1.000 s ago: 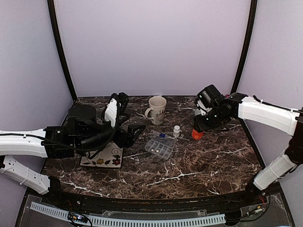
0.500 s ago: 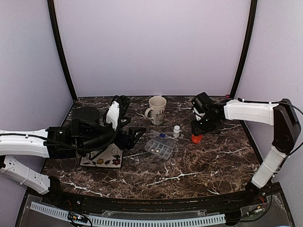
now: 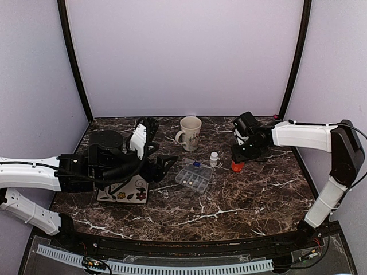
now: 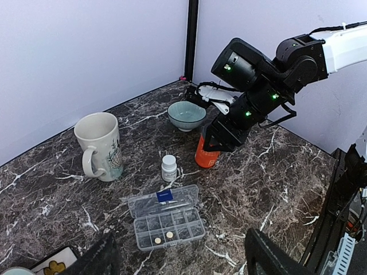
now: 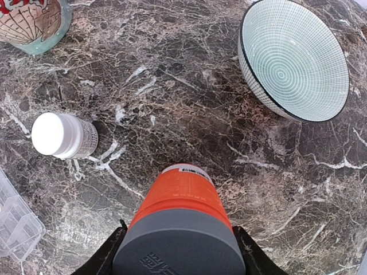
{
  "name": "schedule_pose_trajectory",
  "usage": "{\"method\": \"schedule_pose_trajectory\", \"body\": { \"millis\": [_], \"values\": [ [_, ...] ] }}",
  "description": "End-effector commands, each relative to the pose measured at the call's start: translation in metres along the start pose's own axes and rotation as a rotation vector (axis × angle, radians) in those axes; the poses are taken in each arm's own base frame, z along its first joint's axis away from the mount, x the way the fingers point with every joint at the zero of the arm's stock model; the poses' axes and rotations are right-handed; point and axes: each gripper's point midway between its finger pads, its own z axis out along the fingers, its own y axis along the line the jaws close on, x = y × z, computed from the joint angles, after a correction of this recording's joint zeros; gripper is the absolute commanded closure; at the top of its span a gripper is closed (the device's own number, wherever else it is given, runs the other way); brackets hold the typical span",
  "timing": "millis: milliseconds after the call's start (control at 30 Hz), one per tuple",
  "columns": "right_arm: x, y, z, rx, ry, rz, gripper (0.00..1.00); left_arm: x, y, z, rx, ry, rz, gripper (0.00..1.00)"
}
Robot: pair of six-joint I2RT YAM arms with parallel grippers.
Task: Sort the pills into containers
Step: Place the pill bottle at the center of the board, then pick up the pill bottle from the center of the board.
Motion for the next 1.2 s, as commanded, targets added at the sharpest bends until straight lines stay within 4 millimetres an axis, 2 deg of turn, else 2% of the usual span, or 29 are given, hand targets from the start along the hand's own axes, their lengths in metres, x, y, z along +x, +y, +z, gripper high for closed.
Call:
{"method": "schedule_pose_trajectory", "body": {
  "millis": [0,400,433,567,600,900,967,1067,1167],
  "values": [
    [-0.005,-0.001,-0.009,-0.021,-0.018,0.008,0.46,0.005,0.003,0.003,-0.004,0.010,0.000,0.24],
    [-0.009,-0.001,-0.019,-0.032,-0.040,0.014,0.34,0.007,0.004,0.007,-0.004,0.017,-0.008,0.23],
    [-0.019,0.001,-0.025,-0.037,-0.064,0.018,0.33,0.006,0.005,0.007,-0.005,0.016,-0.008,0.23],
    [-0.023,0.000,-0.027,-0.033,-0.071,0.017,0.30,0.004,0.005,0.007,-0.006,0.014,-0.009,0.23],
    [-0.027,-0.001,-0.035,-0.041,-0.094,0.022,0.30,0.004,0.006,0.007,-0.007,0.014,-0.011,0.23],
    [-0.045,0.002,-0.071,-0.093,-0.181,0.046,0.25,0.002,0.006,0.007,-0.011,0.017,-0.023,0.22],
    [-0.052,0.002,-0.084,-0.103,-0.217,0.044,0.18,0.000,0.007,0.007,-0.016,0.016,-0.030,0.22],
    [-0.072,0.001,-0.110,-0.117,-0.306,0.026,0.01,-0.007,0.007,0.006,-0.020,0.007,-0.055,0.17],
    [-0.100,0.000,-0.144,-0.139,-0.443,0.024,0.00,-0.014,0.006,0.007,-0.021,0.005,-0.063,0.14]
  ]
}}
